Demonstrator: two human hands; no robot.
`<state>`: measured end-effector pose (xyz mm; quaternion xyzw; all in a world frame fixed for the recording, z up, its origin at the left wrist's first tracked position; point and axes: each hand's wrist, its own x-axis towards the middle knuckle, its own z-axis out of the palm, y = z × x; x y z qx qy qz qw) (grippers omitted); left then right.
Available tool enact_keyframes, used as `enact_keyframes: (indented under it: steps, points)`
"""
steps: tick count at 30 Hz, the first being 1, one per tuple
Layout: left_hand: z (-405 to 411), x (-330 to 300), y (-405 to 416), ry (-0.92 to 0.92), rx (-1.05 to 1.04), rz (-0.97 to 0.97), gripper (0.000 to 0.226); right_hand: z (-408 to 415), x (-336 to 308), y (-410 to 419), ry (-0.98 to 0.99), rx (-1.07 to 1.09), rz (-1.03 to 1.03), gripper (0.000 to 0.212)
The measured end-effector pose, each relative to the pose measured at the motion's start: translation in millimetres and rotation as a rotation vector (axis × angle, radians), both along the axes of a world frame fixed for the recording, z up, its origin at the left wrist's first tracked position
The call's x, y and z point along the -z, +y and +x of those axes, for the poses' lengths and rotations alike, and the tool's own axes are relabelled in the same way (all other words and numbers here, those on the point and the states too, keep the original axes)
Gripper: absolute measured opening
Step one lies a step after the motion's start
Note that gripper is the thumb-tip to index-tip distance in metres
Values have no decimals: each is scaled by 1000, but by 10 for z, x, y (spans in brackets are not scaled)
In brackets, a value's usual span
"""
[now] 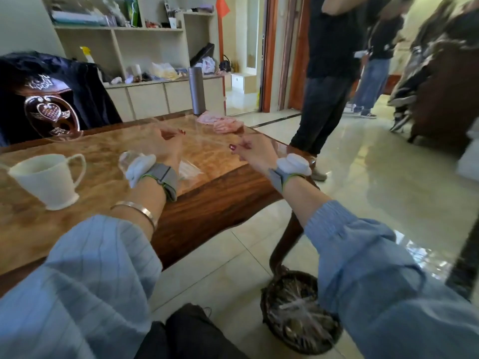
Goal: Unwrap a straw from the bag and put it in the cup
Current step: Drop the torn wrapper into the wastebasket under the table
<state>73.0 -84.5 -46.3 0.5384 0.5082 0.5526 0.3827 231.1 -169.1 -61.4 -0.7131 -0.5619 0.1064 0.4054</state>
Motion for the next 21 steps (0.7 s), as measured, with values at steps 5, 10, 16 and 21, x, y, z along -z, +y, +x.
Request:
enact_keyframes:
  steps: [5,10,16,21]
  points:
    - [376,228,-132,86,58,-84,35,365,280,-299,41,105,-17,21]
    - [816,461,-580,212,151,-39,37,787,694,-688,184,234,-91,15]
    - [1233,969,-956,313,281,-58,19,1244,1202,-1079,192,380,-237,17]
    - [1469,1499,-1134,274,389,-292,16,1573,1685,-1387,316,500,-331,17]
